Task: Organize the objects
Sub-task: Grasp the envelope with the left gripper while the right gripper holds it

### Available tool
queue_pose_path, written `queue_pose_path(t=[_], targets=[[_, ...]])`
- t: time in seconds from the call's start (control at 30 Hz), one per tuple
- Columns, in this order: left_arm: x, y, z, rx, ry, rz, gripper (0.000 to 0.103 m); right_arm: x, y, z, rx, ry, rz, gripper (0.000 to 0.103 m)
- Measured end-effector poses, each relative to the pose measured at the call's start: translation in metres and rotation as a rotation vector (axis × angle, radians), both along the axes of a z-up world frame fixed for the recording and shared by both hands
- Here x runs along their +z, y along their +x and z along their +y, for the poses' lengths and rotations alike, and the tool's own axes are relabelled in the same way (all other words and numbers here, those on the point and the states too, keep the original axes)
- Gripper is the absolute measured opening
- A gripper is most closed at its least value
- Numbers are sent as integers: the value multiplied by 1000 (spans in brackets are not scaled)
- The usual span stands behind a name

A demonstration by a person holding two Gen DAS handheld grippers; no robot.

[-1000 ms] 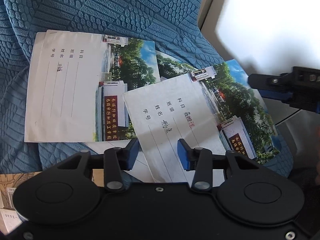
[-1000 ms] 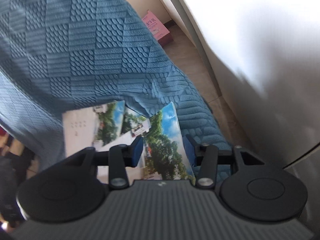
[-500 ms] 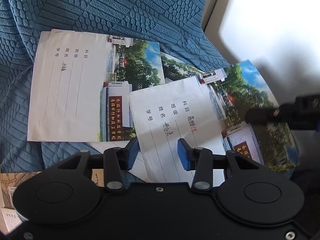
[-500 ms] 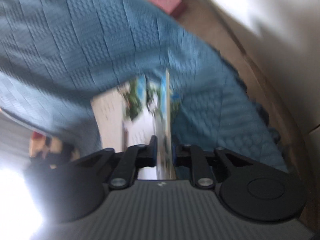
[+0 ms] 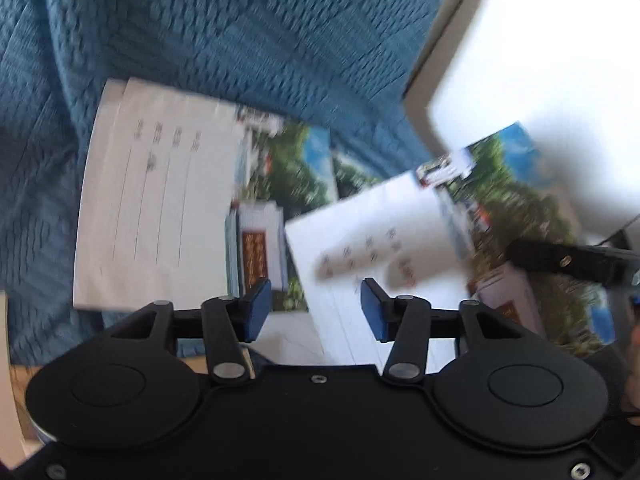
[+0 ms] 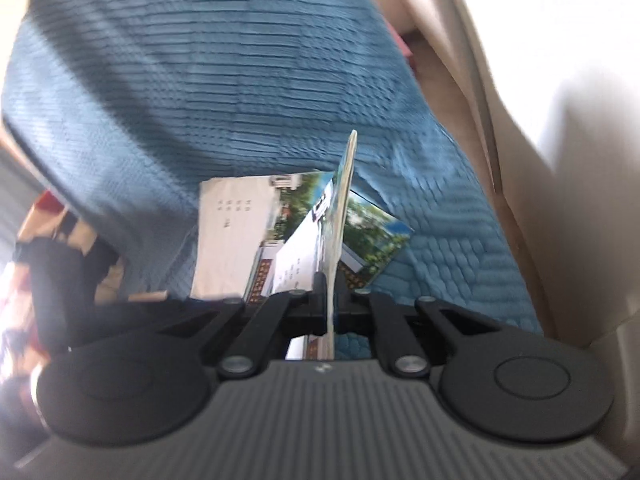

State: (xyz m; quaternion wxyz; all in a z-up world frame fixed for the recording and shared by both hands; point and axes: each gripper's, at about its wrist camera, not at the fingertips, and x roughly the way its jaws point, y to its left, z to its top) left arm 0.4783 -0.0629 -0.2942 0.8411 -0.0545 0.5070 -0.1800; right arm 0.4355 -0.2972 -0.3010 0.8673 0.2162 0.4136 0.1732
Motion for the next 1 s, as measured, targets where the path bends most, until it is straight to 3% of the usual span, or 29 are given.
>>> queue_pose_path(t=[0.07, 0.13, 0.27, 0.4, 0.5, 0.7, 0.87, 1.0], targets=[[13, 10, 1, -123, -13, -28, 64, 6, -2, 7, 37, -51, -28, 5], [23, 19, -3, -258, -3, -74, 69, 11, -5, 10, 69, -68, -47, 5], [27, 39, -15, -490, 21, -67, 69, 20, -10, 16, 147, -104, -90, 5], [28, 43, -36, -735, 116, -119, 68, 24, -14, 19, 203, -136, -111, 5], [30, 49, -49, -904, 101, -145, 68, 26, -16, 21, 249, -159, -128, 5], [30, 82, -86, -1084, 97, -104, 62, 26, -18, 20, 303, -210, -128, 5], [26, 87, -109, -1235, 68, -19, 51, 24, -17, 16, 308, -214, -121, 5], [16, 82, -119, -1304, 107, 7, 50, 24, -18, 13, 326, -213, -133, 5]])
